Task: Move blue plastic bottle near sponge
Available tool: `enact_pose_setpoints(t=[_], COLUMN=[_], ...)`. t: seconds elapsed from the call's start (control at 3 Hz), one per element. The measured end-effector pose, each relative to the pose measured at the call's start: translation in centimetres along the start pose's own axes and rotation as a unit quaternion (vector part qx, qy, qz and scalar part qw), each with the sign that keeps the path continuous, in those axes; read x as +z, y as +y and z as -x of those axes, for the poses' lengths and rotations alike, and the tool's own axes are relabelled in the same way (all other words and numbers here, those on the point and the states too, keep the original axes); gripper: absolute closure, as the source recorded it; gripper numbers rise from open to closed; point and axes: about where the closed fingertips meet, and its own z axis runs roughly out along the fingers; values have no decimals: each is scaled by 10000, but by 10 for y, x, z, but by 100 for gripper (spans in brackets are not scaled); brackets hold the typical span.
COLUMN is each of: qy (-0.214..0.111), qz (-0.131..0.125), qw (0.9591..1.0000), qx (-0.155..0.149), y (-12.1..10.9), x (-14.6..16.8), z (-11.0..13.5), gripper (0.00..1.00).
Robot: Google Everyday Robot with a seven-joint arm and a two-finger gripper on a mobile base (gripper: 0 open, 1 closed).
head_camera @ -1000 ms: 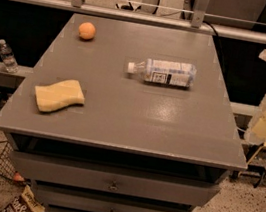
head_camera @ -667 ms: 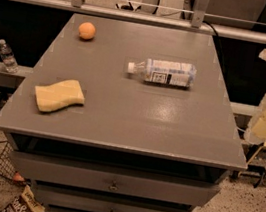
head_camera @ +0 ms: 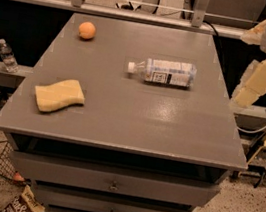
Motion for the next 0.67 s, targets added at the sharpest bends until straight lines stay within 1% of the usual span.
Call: enact_pose_setpoints(t=[0.33, 0.67], qy=[-351, -508], qz=[45, 86], qw=[9994, 9984], qx=[57, 219], y=[-31, -53], x=[27, 57], z=[8, 13], gripper=[0, 0])
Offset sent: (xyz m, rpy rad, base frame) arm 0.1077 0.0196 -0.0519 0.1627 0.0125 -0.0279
